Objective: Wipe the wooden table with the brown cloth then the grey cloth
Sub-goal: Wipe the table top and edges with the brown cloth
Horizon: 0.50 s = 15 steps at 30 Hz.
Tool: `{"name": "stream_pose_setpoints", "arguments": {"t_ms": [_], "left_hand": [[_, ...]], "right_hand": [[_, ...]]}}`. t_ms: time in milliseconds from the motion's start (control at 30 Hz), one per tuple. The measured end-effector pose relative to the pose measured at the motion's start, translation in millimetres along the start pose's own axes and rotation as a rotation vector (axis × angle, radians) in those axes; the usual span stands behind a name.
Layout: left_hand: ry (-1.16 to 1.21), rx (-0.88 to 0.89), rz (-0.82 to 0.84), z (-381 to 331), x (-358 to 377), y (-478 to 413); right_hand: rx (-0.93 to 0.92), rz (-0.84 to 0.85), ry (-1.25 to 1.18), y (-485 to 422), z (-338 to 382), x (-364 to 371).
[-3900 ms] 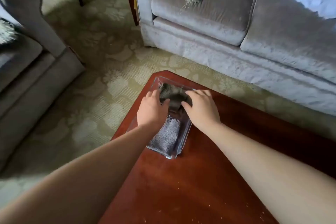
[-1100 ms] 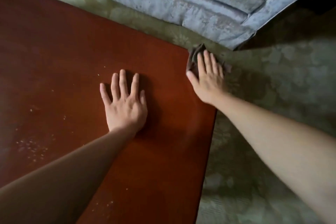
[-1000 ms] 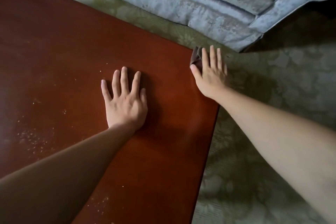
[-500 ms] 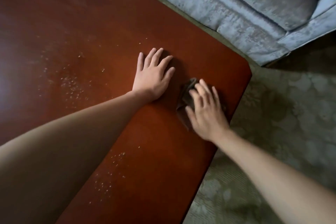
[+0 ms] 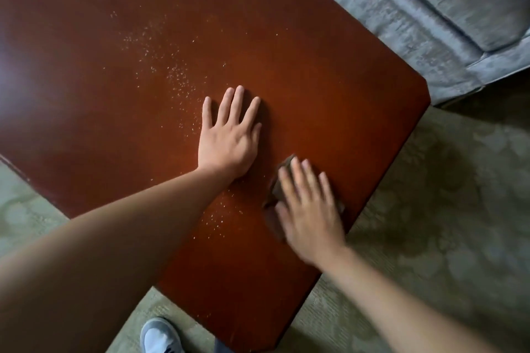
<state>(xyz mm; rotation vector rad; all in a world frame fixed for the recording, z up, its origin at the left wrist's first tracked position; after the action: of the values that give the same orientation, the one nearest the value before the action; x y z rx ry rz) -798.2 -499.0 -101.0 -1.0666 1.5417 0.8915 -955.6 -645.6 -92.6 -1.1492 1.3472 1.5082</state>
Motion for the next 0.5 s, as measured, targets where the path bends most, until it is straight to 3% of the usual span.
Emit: {"name": "stream_pose_setpoints", "arguments": {"t_ms": [167, 300, 400, 500], "left_hand": [[-0.014, 0.007, 0.01, 0, -3, 0], [-0.016, 0.004, 0.013, 1, -1, -2], [-0.011, -0.014, 0.025, 2, 0, -3], [0.116, -0.013, 0.045, 5, -8, -1]], "right_hand": [[-0.315, 0.04, 0.027, 98, 107, 32], [-0.565, 0.076, 0.124, 80, 82, 35], [-0.322, -0.023, 0.172, 7, 7, 17], [-0.12, 0.01, 0.176, -43, -59, -7]]}}
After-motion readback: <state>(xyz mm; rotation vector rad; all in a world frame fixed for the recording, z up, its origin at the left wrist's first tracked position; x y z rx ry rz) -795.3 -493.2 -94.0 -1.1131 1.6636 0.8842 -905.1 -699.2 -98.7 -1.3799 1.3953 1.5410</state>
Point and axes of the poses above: each hand's wrist, its own y-axis away from the middle knuckle, its own x-axis out of the palm, z = x × y, the point moved 6 cm from there along -y, towards the middle knuckle
